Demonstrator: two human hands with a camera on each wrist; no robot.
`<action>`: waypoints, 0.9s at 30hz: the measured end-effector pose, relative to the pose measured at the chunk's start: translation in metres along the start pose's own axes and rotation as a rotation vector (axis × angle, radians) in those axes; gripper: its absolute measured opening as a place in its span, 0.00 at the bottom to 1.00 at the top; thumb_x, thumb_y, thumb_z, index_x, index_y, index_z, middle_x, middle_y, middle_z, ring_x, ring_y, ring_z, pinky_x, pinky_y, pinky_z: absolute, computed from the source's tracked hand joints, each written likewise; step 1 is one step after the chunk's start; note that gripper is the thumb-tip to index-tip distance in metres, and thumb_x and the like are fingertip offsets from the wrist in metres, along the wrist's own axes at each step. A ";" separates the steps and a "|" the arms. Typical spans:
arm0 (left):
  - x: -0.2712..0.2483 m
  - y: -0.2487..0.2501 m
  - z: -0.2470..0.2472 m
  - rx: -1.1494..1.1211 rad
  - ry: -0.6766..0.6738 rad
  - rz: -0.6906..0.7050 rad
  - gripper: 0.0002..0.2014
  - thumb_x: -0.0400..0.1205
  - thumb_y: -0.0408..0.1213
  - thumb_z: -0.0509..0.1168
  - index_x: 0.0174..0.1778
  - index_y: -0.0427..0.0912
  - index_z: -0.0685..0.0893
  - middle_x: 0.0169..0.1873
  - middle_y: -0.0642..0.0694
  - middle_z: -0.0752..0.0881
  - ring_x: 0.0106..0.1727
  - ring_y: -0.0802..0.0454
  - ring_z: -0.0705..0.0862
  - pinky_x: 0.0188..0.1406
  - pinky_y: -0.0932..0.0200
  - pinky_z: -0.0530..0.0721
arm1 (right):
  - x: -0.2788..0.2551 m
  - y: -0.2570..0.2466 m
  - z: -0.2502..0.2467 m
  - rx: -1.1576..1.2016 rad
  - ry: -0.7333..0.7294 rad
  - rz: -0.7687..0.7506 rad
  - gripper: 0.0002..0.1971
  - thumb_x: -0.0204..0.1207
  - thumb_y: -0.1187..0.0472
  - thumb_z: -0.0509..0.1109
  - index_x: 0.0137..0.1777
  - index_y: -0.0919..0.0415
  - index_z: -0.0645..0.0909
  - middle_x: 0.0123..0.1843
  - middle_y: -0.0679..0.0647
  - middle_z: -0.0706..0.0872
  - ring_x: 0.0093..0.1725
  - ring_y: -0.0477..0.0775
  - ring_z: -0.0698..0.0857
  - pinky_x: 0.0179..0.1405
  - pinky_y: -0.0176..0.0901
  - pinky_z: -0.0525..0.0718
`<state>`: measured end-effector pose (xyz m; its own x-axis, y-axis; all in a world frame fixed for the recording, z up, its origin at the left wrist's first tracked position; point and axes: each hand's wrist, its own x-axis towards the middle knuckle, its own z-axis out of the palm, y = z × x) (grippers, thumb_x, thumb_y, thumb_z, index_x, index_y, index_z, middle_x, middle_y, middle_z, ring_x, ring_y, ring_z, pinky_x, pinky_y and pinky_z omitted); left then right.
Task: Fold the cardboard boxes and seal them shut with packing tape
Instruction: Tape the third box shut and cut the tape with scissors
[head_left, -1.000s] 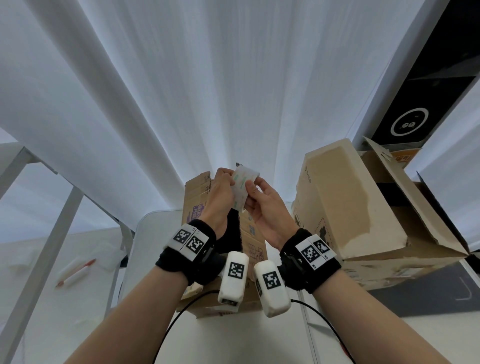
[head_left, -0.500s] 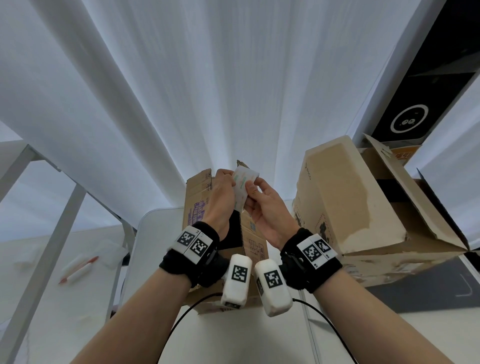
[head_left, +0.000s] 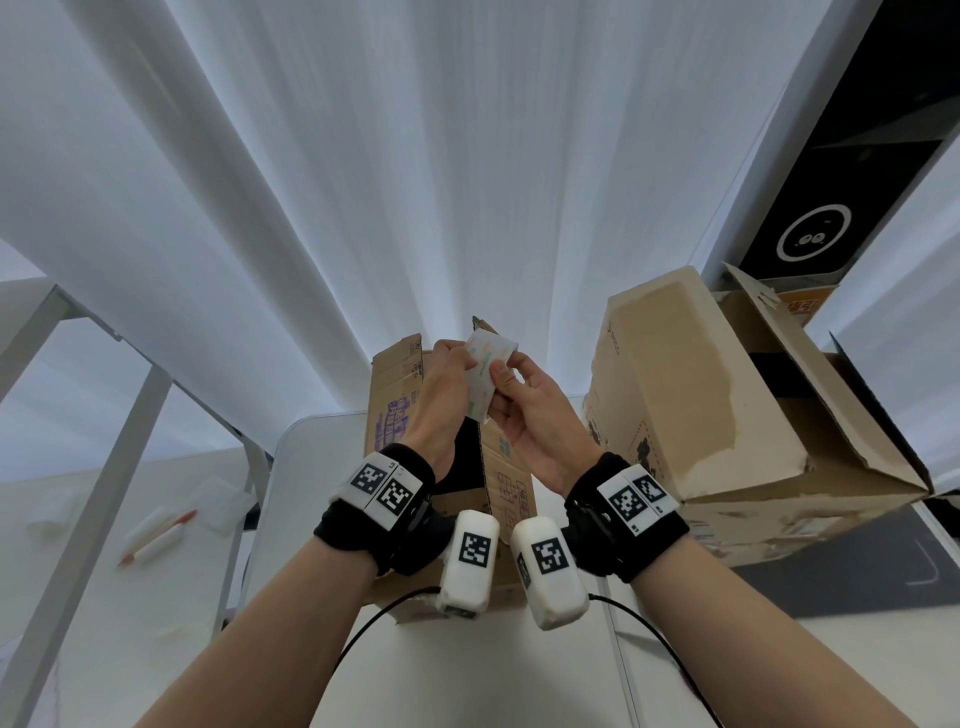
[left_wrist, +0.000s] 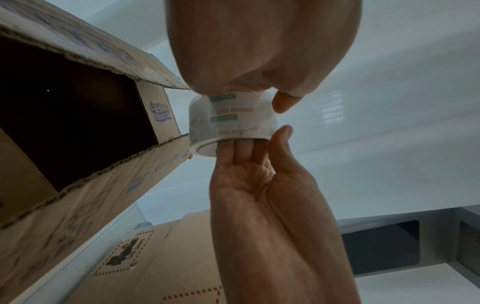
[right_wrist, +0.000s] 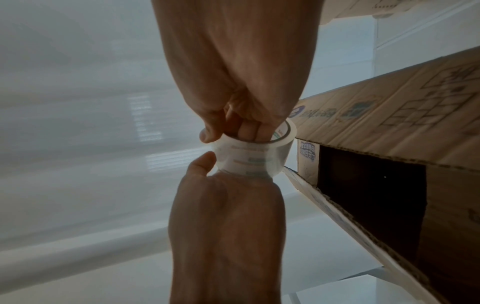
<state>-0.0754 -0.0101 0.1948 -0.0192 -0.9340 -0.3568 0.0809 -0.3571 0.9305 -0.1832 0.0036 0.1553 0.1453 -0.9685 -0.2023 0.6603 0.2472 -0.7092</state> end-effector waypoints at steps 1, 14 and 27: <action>0.000 -0.001 0.000 0.013 0.005 0.012 0.12 0.79 0.42 0.56 0.54 0.41 0.78 0.49 0.35 0.82 0.44 0.42 0.79 0.36 0.50 0.77 | 0.000 0.001 0.000 -0.010 0.002 0.003 0.20 0.85 0.62 0.65 0.76 0.66 0.73 0.63 0.63 0.85 0.54 0.53 0.86 0.62 0.42 0.84; 0.006 -0.012 -0.006 -0.039 -0.027 -0.012 0.09 0.80 0.33 0.55 0.49 0.43 0.79 0.44 0.38 0.82 0.42 0.43 0.79 0.35 0.53 0.77 | -0.003 0.002 -0.005 -0.038 0.015 0.019 0.22 0.80 0.60 0.69 0.73 0.65 0.75 0.63 0.63 0.84 0.56 0.56 0.83 0.72 0.51 0.76; 0.006 -0.014 -0.002 -0.075 -0.017 0.028 0.04 0.79 0.39 0.59 0.46 0.44 0.76 0.46 0.37 0.80 0.45 0.41 0.79 0.33 0.51 0.77 | -0.004 0.004 -0.002 -0.079 0.013 0.013 0.15 0.82 0.61 0.69 0.67 0.59 0.79 0.60 0.62 0.84 0.53 0.54 0.82 0.61 0.45 0.77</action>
<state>-0.0742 -0.0106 0.1795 -0.0332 -0.9438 -0.3289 0.1556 -0.3299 0.9311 -0.1830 0.0089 0.1519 0.1437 -0.9648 -0.2201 0.5981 0.2619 -0.7574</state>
